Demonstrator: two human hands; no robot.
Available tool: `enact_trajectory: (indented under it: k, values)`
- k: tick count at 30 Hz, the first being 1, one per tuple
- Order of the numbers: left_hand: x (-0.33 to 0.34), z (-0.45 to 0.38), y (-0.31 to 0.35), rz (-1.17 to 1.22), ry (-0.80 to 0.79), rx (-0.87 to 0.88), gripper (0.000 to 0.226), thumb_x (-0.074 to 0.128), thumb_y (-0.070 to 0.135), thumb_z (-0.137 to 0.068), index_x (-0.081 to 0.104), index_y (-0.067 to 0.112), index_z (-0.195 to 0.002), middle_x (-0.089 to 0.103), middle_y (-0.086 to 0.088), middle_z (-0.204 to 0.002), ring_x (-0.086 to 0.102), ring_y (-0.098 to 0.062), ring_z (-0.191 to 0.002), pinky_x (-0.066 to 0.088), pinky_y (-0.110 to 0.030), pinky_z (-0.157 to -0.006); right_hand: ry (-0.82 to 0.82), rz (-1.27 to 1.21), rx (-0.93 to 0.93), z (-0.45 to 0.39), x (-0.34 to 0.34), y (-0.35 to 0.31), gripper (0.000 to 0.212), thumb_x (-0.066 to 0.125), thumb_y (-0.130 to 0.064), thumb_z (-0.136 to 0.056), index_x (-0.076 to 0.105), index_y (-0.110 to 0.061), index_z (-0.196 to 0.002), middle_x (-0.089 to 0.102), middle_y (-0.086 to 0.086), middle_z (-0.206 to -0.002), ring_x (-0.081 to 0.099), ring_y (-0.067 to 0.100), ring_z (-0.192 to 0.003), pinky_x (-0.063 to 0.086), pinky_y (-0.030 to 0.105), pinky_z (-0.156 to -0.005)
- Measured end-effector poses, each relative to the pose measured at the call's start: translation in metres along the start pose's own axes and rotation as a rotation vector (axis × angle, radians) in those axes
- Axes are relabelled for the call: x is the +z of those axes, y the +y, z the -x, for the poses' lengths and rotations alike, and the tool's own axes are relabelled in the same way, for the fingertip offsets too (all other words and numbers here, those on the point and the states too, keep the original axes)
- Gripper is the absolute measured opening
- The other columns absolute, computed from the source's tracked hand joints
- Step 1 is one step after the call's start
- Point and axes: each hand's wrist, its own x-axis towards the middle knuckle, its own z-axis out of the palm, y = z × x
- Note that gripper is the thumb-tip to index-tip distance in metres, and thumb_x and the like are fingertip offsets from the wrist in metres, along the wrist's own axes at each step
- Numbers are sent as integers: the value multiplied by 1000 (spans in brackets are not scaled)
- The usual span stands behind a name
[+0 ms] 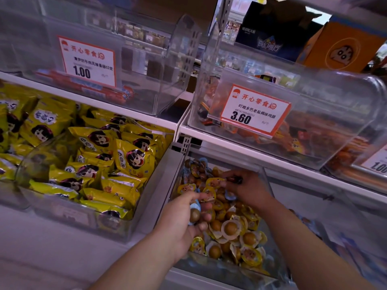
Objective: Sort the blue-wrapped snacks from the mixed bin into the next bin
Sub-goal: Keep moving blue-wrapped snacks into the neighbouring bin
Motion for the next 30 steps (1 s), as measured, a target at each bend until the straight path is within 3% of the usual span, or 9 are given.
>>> enact_trajectory:
  k: [5, 9, 13, 16, 21, 24, 26, 28, 30]
  values:
    - [1, -3, -1, -5, 7, 20, 19, 57, 15, -93, 70, 2, -99, 68, -13, -71, 55, -18, -50, 37, -24, -39, 144, -410, 152, 10, -3, -2, 20, 68, -8, -92, 71, -2, -111, 73, 17, -105, 65, 23, -90, 51, 35, -75]
    - [6, -6, -6, -143, 47, 202, 16, 57, 8, -94, 70, 9, -103, 71, -8, -73, 56, -17, -53, 38, -25, -42, 140, -943, 374, 32, 0, -17, 14, 58, -9, -98, 64, 2, -102, 59, 24, -98, 59, 23, -73, 45, 24, -47]
    - [17, -5, -21, -419, 89, 424, 7, 65, 26, -94, 70, 28, -97, 67, 10, -65, 58, -5, -57, 47, -24, -54, 230, -1295, 490, 64, 13, -33, 18, 59, -7, -97, 63, 5, -110, 66, 20, -102, 67, 30, -92, 59, 28, -60]
    - [30, 2, -31, -505, -20, 447, 19, 76, 43, -81, 71, 29, -93, 73, 14, -77, 68, 1, -72, 51, -17, -61, 260, -1250, 449, 85, 28, -42, 21, 59, -6, -95, 66, 1, -114, 71, 18, -107, 69, 30, -101, 58, 42, -86]
    - [37, 2, -43, -459, -62, 442, 19, 70, 11, -90, 73, 23, -104, 77, 2, -98, 73, -16, -93, 61, -37, -75, 343, -1391, 479, 101, 34, -48, 24, 57, -8, -97, 68, -3, -117, 69, 22, -119, 66, 35, -113, 50, 49, -101]
    - [38, -2, -48, -348, -53, 424, 19, 65, 8, -93, 74, 22, -103, 77, -7, -93, 68, -23, -68, 55, -35, -57, 372, -1433, 514, 103, 31, -51, 29, 54, -11, -99, 62, -1, -125, 62, 31, -125, 62, 36, -100, 53, 43, -78]
    - [39, -4, -49, -233, 8, 443, 22, 62, 7, -95, 74, 25, -97, 76, -9, -86, 57, -17, -53, 44, -25, -45, 420, -1437, 510, 103, 27, -53, 27, 53, -8, -100, 60, 3, -124, 67, 27, -109, 63, 34, -85, 53, 40, -68]
    - [38, -7, -47, -207, 81, 508, 23, 61, 11, -96, 74, 30, -96, 76, -5, -88, 66, -12, -61, 49, -23, -48, 457, -1457, 503, 104, 21, -52, 25, 53, -5, -100, 60, 4, -122, 67, 20, -96, 68, 27, -76, 59, 38, -63]
    - [38, -7, -47, -218, 136, 574, 24, 60, 14, -97, 74, 34, -94, 76, 0, -90, 72, -9, -71, 54, -22, -54, 425, -1420, 548, 106, 18, -51, 24, 57, -8, -99, 62, 1, -121, 70, 20, -103, 70, 26, -80, 58, 34, -61]
